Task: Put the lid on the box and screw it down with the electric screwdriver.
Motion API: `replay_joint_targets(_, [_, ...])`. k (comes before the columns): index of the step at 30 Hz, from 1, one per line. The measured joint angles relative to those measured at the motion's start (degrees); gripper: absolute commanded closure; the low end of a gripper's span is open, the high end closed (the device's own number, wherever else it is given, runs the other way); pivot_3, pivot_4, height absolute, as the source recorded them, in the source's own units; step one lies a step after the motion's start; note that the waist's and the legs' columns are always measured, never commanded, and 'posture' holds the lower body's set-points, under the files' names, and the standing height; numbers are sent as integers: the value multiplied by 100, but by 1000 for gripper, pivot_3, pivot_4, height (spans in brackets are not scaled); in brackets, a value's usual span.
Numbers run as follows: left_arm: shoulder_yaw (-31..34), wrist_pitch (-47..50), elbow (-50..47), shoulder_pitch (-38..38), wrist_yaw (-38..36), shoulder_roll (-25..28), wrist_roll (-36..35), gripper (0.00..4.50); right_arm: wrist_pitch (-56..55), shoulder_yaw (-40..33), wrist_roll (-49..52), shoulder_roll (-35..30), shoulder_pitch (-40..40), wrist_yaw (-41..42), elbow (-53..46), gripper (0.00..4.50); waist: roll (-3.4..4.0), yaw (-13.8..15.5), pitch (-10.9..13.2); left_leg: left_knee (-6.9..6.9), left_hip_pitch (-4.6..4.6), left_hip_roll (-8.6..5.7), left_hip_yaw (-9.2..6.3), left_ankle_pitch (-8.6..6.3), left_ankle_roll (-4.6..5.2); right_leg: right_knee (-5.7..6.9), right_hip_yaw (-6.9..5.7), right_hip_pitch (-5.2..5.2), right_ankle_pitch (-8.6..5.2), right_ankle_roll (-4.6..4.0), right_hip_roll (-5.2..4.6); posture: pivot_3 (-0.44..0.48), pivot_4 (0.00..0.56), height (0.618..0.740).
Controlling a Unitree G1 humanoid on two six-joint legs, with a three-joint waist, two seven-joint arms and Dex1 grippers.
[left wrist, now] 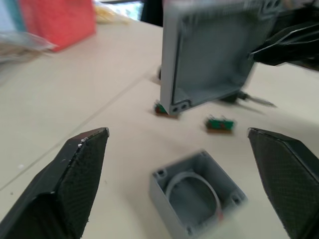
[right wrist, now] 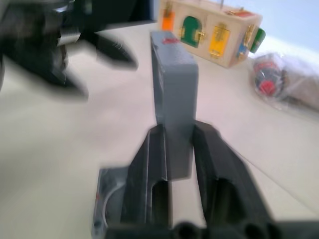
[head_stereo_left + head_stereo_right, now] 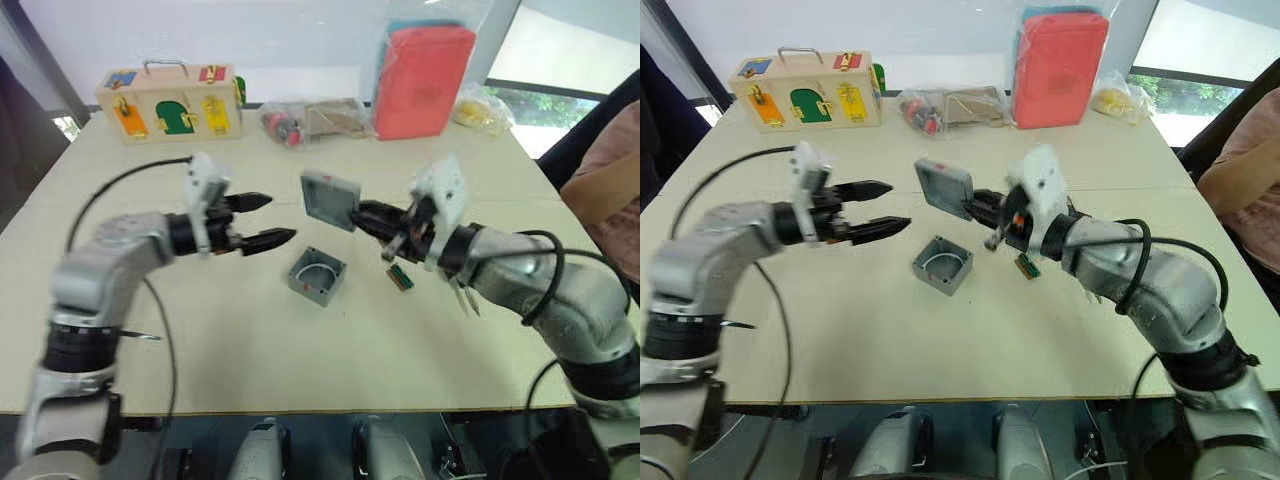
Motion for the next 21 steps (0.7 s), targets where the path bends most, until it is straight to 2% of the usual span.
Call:
replay_joint_targets(4, [-85,-103,297,7,-1039,646,-27,56,-2151,639,-2368,-110,199,246,804,4373,-1,-9,3,-2,0,0,18,5,-8,9,8,-10,0,0,-1,0,150,730])
replay_joint_targets(7, [-296,-394,706,-50,-1346,706,219,56,-3724,917,-4120,-67,202,-111,1442,4373,-8,22,6,-2,0,-1,36,7,-11,10,8,-11,0,0,-2,0,150,730])
replay_joint_targets(10, [-461,-592,1072,-241,-1520,704,406,56,-4660,981,-5494,182,315,-743,1813,4373,-41,17,25,-2,-2,0,36,9,-16,12,9,-15,0,-1,0,0,150,730])
replay_joint_targets(15, [-493,-706,1249,-359,-1707,704,543,56,-5135,1012,-7028,645,594,-1608,2112,4373,-44,2,28,-1,-3,0,36,10,-18,17,19,-18,1,-1,-2,0,150,730])
replay_joint_targets(21, [-642,-813,1311,-371,-1904,705,649,56,-5322,1007,-7849,946,635,-2077,2463,4373,-44,0,28,-1,-1,0,37,12,-20,21,18,-18,0,-2,-1,0,150,730])
